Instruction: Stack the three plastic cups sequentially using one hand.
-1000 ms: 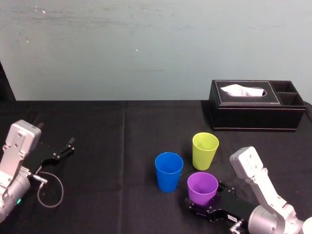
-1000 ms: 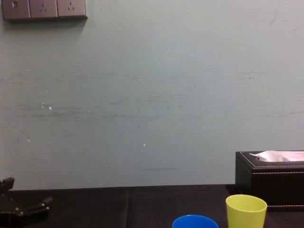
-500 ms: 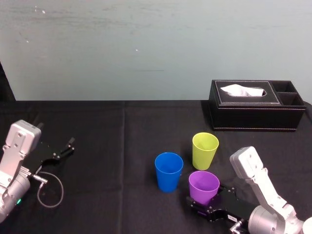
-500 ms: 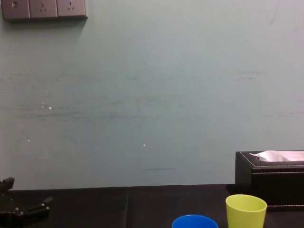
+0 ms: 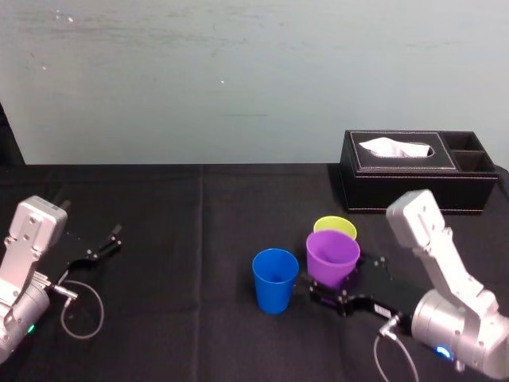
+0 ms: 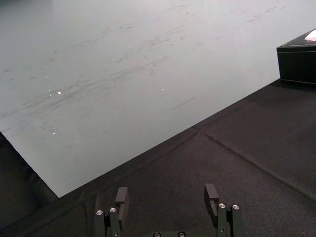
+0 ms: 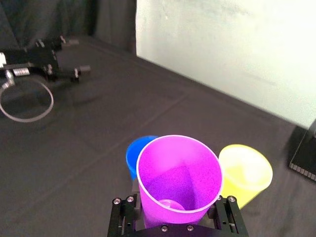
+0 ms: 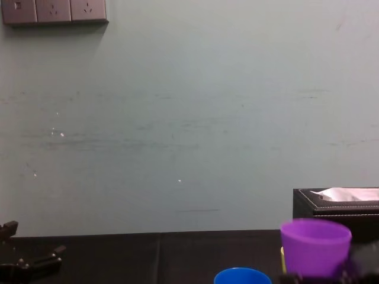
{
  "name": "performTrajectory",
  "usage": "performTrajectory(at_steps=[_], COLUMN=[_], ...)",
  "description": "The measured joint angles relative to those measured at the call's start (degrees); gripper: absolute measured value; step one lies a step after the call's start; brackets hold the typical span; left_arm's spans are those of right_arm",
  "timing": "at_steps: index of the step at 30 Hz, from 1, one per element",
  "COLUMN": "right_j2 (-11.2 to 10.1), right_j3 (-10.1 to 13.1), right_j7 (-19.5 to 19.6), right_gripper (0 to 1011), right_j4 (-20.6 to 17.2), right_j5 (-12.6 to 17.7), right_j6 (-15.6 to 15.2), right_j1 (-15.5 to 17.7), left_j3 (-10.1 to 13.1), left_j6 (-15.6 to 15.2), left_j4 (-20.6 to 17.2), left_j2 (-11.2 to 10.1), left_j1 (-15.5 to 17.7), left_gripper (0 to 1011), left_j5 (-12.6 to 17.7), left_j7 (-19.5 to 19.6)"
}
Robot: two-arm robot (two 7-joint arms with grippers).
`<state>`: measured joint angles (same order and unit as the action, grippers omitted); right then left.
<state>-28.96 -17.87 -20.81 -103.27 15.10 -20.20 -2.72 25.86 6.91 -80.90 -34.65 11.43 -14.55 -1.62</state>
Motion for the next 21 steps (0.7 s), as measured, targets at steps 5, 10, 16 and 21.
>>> performTrajectory(at_steps=[5, 10, 16, 21], right_j2=[-0.15, 0.32, 1.7, 2.62], right_j3=[-0.34, -1.45, -3.54, -4.76], right_j7=[-0.88, -1.38, -1.92, -2.16], right_gripper=[718, 718, 718, 718], right_j4=[-1.03, -0.23, 2.51, 4.15], right_j5=[0.25, 0.25, -0.15, -0.29], right_j6=[-0.39, -0.4, -0.01, -0.06], right_j1=[-2.32, -4.7, -8.42, -10.22], left_j3=[0.0, 0.0, 0.0, 0.0], left_j6=[0.0, 0.0, 0.0, 0.0], left_j4=[0.0, 0.0, 0.0, 0.0], left_j2=[0.0, 0.0, 0.0, 0.0], left_j1=[0.0, 0.0, 0.0, 0.0], left_gripper=[1000, 1000, 1000, 1000], left_j5=[0.0, 0.0, 0.0, 0.0], left_j7=[0.0, 0.0, 0.0, 0.0])
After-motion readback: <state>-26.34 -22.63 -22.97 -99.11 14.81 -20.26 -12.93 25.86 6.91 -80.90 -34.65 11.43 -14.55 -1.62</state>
